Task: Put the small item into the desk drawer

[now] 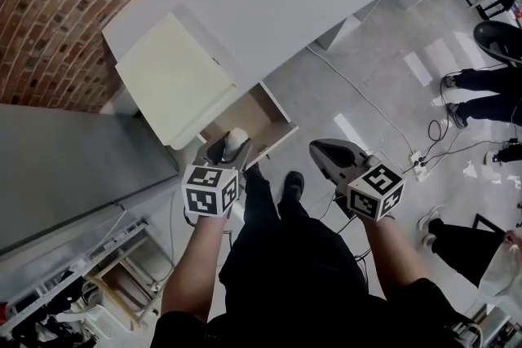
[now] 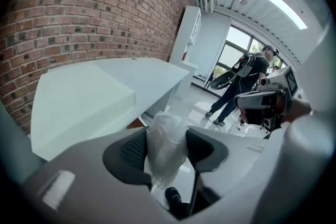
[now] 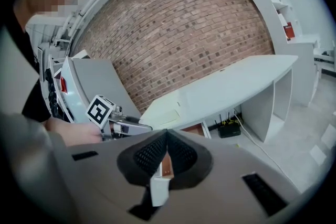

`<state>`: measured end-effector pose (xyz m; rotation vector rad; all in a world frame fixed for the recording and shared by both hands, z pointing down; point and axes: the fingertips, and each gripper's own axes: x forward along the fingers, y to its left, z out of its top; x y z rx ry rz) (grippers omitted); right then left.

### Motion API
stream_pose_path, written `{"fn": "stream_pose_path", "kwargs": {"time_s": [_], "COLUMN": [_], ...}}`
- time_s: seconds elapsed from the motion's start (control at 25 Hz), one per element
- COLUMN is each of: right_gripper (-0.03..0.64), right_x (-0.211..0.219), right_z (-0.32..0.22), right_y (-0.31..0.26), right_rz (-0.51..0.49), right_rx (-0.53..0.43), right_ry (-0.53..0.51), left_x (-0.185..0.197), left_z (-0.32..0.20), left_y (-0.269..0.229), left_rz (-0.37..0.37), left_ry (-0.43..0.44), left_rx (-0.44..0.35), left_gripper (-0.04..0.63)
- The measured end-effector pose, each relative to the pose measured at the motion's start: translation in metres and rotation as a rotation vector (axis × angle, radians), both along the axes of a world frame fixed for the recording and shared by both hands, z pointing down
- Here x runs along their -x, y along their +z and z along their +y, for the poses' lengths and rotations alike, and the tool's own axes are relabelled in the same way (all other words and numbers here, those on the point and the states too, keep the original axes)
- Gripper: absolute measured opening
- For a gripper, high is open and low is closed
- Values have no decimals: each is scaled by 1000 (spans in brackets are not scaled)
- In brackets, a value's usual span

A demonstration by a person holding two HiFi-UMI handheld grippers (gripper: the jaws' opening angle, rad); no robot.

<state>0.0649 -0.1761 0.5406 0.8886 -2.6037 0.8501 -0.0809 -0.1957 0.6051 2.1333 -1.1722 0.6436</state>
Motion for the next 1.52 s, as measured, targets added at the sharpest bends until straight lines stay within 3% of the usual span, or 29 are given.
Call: {"fn": "stream_pose_path", "kwargs": {"time_s": [0.68,1.0,1.52], "right_gripper": [12,12,12], "right_x": [0,-1,-29], "right_z": [-33,-47,-34], "right_y": [87,118,161], "right_rz": [8,5,-4], "right_rx": [101,132,225], "right_ry": [29,34,148], "left_x": [-21,-39,-56], "left_z": [-38,-48,-50], "left_y": [125,199,300], "left_rz": [-21,-45,-168], "left_ry": [65,106,239], "left_rx": [171,287,433], "left_gripper": [201,201,201]}}
